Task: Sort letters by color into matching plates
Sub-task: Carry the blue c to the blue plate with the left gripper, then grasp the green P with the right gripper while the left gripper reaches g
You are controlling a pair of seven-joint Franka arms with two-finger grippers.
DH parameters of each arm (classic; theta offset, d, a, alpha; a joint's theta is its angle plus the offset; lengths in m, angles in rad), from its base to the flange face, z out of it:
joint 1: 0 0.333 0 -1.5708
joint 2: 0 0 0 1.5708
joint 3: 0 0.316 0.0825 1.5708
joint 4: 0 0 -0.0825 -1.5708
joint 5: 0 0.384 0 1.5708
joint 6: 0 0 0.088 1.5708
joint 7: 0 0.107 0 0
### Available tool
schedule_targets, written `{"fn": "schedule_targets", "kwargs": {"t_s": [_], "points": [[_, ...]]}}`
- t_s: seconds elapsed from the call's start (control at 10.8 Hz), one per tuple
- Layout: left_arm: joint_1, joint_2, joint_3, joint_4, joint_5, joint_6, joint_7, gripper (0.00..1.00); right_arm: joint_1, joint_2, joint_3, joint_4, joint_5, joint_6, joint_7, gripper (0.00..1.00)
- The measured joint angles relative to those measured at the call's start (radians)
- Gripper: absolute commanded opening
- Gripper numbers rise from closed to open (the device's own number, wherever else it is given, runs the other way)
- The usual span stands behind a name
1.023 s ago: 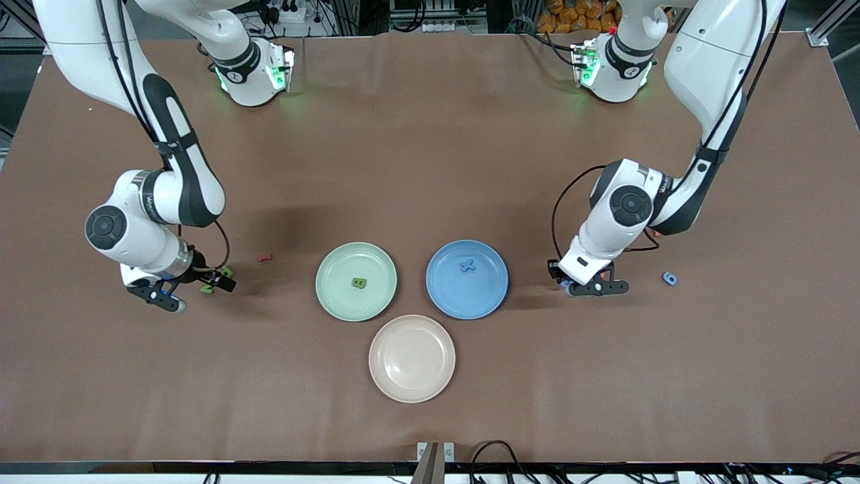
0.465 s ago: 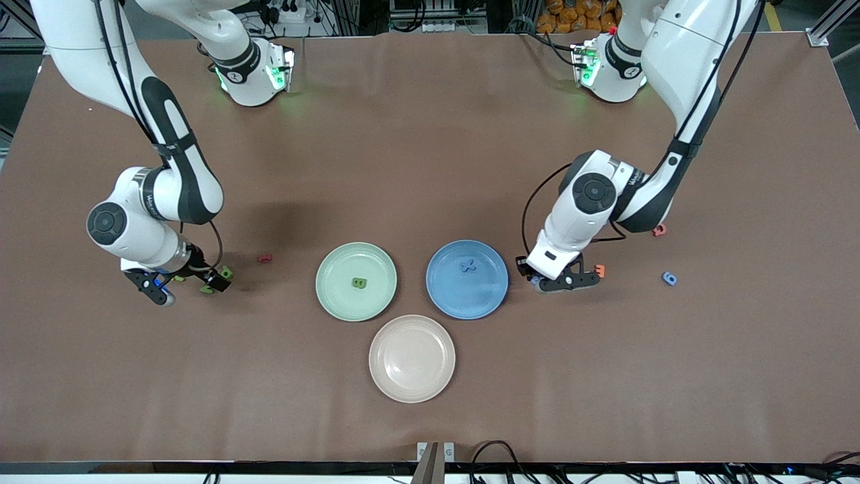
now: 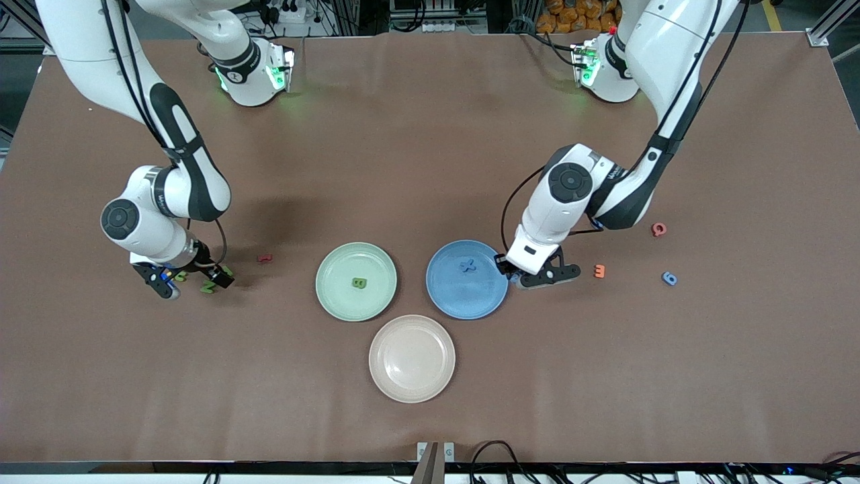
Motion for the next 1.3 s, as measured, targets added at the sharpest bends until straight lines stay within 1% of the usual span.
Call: {"fn": "schedule_targets", "kwargs": {"t_s": [0.09,0.19,0.28,0.37,0.46,0.65,1.02,1.21,1.3], "points": [[-0.015,0.000,0.000,0.009,0.000,0.000,-0.028,0.00,0.000,0.003,0.001,0.000,0.001,0.002,0.005,1.00],[-0.033,0.003,-0.001,0.016,0.000,-0.001,-0.056,0.00,0.000,0.005,0.003,-0.001,0.001,0.007,0.008,0.96],[-0.056,0.011,-0.001,0.028,0.000,-0.001,-0.090,0.00,0.001,0.010,0.004,-0.004,0.001,0.015,0.009,0.94],[-0.080,0.027,-0.001,0.044,0.000,-0.001,-0.116,0.27,0.001,0.015,0.005,-0.006,0.002,0.027,0.010,0.91],[-0.099,0.044,-0.001,0.056,0.000,-0.002,-0.130,0.99,0.002,0.023,0.006,-0.007,0.002,0.037,0.010,0.90],[-0.106,0.064,0.001,0.067,0.000,-0.002,-0.136,1.00,0.004,0.035,0.008,-0.010,0.002,0.048,0.011,0.82],[-0.088,0.067,0.011,0.076,0.000,-0.006,-0.129,1.00,0.008,0.032,0.008,-0.011,0.002,0.056,0.011,0.75],[-0.060,0.066,0.016,0.080,0.001,-0.062,-0.043,1.00,0.008,0.029,0.008,-0.013,0.002,0.060,0.011,0.72],[-0.032,0.063,0.017,0.084,0.001,-0.098,0.014,1.00,0.009,0.028,0.008,-0.015,0.002,0.062,0.011,0.68]]}}
